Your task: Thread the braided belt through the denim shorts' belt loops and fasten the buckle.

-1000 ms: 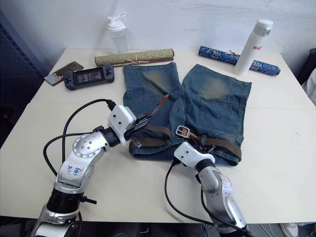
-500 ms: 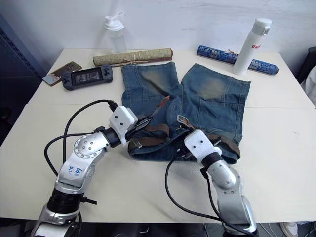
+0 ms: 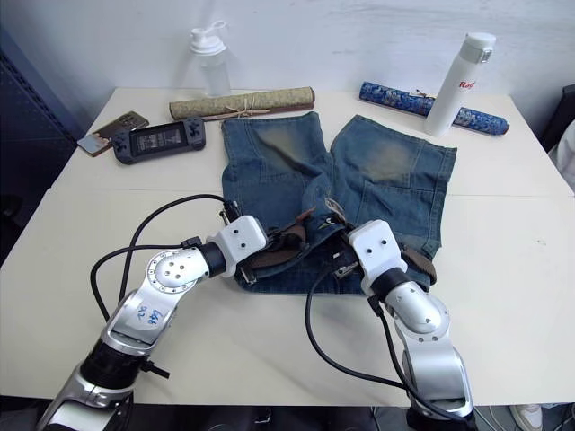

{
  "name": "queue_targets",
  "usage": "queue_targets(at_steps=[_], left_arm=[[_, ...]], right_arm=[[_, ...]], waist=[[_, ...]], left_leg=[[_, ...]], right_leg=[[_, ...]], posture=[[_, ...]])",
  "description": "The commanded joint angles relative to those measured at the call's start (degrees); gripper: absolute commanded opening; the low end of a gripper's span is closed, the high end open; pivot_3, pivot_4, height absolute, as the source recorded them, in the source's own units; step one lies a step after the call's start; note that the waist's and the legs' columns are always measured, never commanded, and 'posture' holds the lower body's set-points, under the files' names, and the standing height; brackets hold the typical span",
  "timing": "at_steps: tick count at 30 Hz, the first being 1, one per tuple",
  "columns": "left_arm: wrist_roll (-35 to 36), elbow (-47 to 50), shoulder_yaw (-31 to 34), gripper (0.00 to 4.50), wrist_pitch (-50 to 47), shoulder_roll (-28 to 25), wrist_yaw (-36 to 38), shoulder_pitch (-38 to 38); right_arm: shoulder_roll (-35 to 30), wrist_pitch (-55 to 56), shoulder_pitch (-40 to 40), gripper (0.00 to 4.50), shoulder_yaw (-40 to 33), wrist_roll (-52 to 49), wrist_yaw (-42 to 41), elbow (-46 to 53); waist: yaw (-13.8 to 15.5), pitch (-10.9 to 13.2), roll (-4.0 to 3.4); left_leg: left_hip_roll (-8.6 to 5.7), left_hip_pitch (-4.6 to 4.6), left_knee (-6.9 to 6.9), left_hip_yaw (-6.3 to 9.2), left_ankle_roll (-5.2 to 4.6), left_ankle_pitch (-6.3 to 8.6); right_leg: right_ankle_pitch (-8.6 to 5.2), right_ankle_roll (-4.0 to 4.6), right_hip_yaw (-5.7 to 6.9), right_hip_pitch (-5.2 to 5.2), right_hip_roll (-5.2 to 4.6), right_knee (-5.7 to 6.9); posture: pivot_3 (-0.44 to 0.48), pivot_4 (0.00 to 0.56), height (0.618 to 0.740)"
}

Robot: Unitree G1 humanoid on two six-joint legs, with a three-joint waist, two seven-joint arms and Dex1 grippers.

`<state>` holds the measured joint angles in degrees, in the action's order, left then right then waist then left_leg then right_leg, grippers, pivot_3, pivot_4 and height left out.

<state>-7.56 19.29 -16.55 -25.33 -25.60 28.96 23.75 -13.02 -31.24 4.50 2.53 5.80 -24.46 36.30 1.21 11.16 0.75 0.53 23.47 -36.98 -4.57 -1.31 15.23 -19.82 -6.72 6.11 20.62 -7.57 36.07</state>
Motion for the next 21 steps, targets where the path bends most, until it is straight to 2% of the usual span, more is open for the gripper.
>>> queue_targets(at_steps=[1,17,21], left_arm=[[-1.09,0.66,-0.3,0.0,1.4,0.34,0.18,1.35],[-0.81,1.38,-0.72,0.0,6.39,1.75,1.67,1.03],[-0.62,1.13,-0.16,0.0,5.17,2.72,1.18,1.39]], right_arm=[[-1.3,0.61,0.89,0.03,1.07,-1.46,-0.38,4.72],[-2.72,-4.34,2.12,0.03,3.56,-3.69,-0.35,4.69],[-5.68,-3.7,2.35,0.03,5.42,-2.39,-1.52,4.46]], waist=[[0.01,0.0,0.0],[-0.06,0.0,0.0],[-0.02,0.0,0.0]], left_leg=[[0.0,0.0,0.0,0.0,0.0,0.0],[0.04,0.0,0.0,-0.04,-0.01,0.01],[0.04,0.01,-0.01,-0.05,-0.02,0.01]], right_leg=[[0.0,0.0,0.0,0.0,0.0,0.0],[0.0,0.01,0.01,0.03,0.02,0.01],[0.0,0.01,0.01,0.02,0.01,0.01]], posture=[[0.0,0.15,0.717],[0.0,0.15,0.717],[0.0,0.15,0.717]])
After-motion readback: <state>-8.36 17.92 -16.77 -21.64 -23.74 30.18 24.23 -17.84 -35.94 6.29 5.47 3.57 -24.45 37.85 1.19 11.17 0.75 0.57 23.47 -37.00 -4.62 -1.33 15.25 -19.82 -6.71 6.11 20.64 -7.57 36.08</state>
